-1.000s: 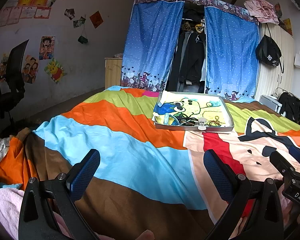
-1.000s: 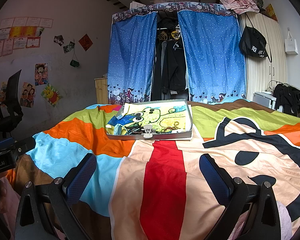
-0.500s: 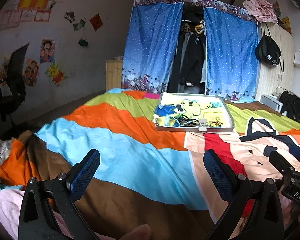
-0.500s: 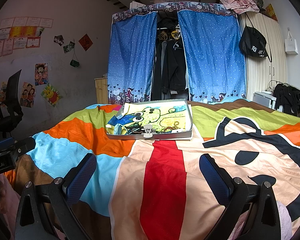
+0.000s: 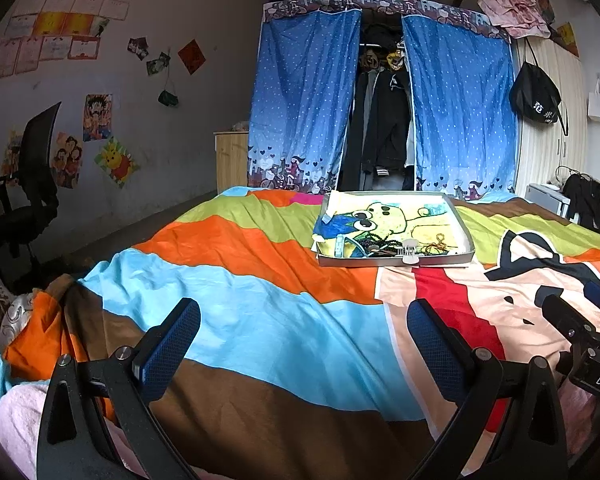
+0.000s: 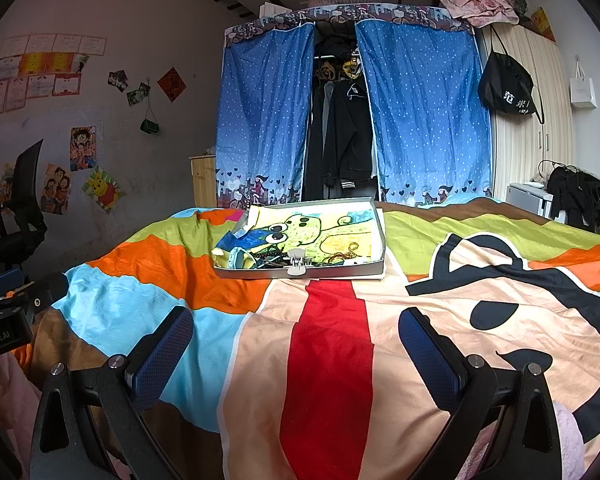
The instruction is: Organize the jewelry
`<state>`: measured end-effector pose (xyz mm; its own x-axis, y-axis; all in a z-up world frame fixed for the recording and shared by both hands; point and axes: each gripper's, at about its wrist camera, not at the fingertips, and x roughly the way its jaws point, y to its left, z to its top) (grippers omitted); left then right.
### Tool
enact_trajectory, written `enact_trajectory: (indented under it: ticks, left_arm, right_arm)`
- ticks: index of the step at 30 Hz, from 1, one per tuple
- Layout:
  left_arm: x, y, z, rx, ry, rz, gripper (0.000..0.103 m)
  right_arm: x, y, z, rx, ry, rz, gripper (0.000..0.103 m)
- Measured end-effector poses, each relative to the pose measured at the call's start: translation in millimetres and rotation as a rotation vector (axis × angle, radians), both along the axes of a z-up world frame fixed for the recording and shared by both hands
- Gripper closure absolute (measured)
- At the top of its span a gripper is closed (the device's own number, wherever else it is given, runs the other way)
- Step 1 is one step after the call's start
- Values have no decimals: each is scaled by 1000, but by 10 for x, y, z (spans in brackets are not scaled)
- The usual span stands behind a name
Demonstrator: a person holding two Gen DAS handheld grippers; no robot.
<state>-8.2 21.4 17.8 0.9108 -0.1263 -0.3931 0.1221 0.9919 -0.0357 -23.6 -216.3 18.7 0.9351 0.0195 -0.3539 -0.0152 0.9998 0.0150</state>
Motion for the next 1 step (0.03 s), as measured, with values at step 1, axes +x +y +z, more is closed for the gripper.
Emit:
enact_trajectory:
  ticks: [1]
  left_arm:
    - [8,2,-8,2,3,-1,2]
  right_arm:
    - [1,0,0,0,0,0,0]
